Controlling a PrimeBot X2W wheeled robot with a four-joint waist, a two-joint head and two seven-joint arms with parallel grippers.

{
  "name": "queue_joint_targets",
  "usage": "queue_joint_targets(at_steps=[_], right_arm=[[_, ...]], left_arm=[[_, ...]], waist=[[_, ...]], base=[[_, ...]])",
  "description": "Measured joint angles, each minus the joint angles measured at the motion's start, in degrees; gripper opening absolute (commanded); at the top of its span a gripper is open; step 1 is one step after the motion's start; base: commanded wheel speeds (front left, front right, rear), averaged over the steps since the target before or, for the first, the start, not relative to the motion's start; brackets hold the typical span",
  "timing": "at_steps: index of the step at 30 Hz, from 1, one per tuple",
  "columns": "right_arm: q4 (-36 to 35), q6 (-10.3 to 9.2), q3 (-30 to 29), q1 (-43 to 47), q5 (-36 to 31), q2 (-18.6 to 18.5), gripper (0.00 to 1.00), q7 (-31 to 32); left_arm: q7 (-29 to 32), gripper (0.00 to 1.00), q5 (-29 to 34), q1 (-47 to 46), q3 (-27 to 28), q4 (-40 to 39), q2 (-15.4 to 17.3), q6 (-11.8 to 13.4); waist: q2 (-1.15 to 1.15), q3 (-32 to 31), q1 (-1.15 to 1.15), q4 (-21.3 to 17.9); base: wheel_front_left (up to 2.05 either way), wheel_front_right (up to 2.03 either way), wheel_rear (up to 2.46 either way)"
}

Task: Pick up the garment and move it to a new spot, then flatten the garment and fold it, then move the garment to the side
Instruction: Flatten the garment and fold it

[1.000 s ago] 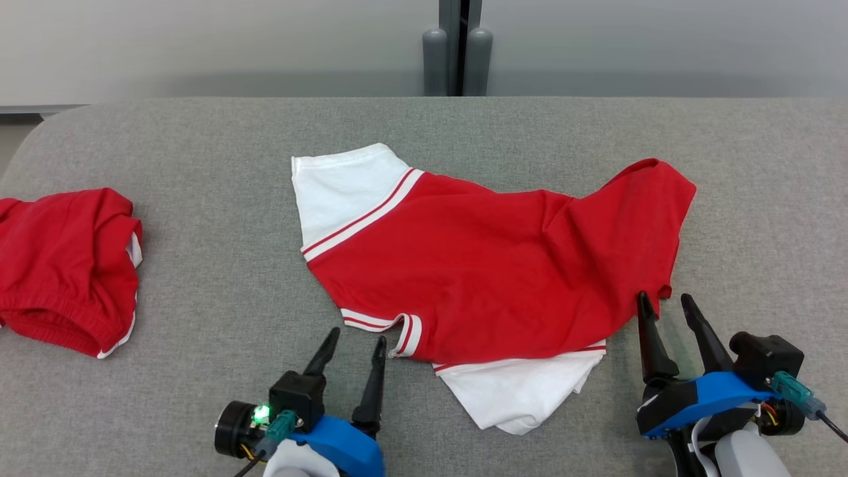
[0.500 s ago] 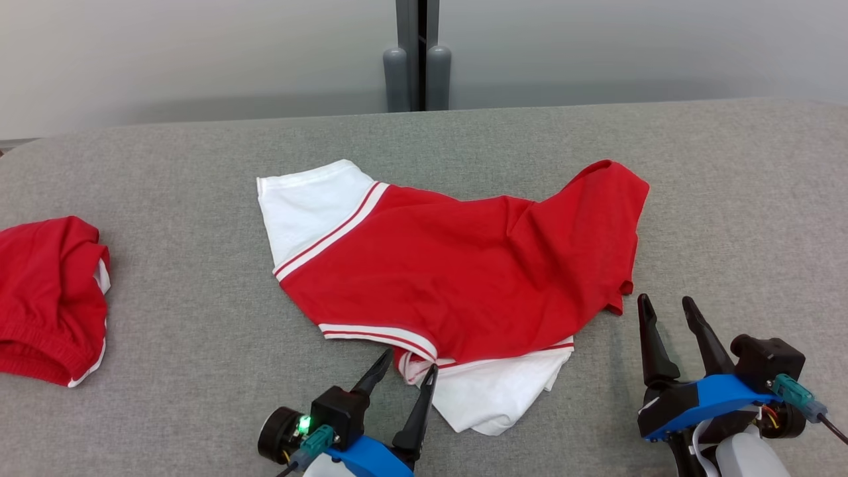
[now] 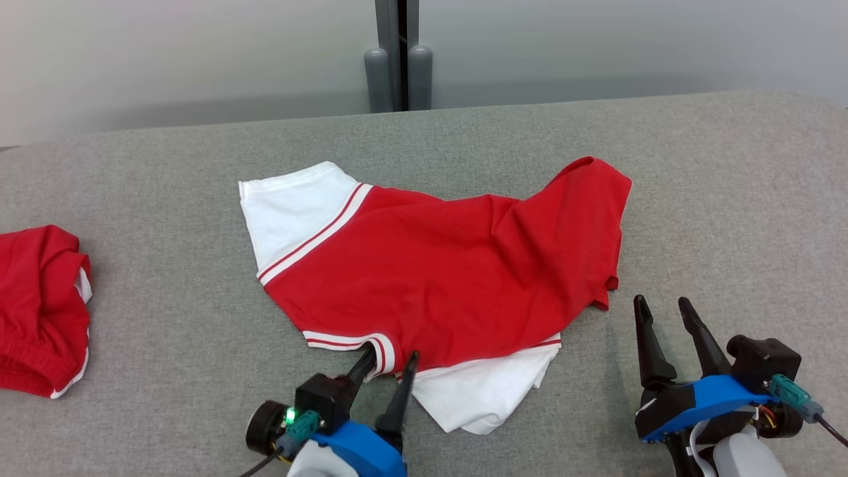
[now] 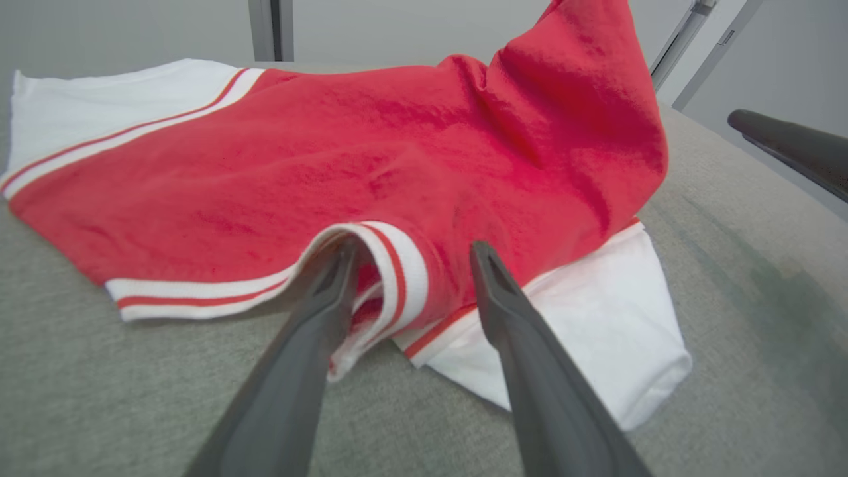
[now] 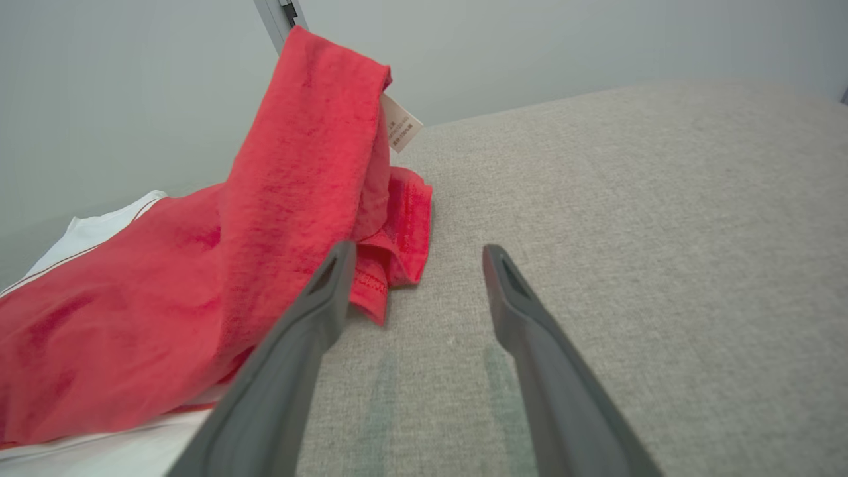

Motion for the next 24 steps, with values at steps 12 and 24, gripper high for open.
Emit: queue_joint_targets(at_steps=[12, 24], right_arm=[[-1.45, 0.0, 1.13, -1.89, 0.69, 0.01, 1.0, 0.0], [-2.07, 0.0, 2.47, -3.76, 1.58, -0.01, 1.0, 0.0]], left_arm=[[0.0, 0.0, 2.49, -14.5, 12.43, -0.62, 4.91, 2.14], [0.0, 0.94, 2.63, -29.48, 18.62, 15.0, 11.68, 2.67]], waist=[[0.0, 4.76, 0.01, -2.94], [0.01, 8.78, 0.02, -6.88]], base=[[0.0, 0.0, 0.0], [0.0, 0.0, 0.0]])
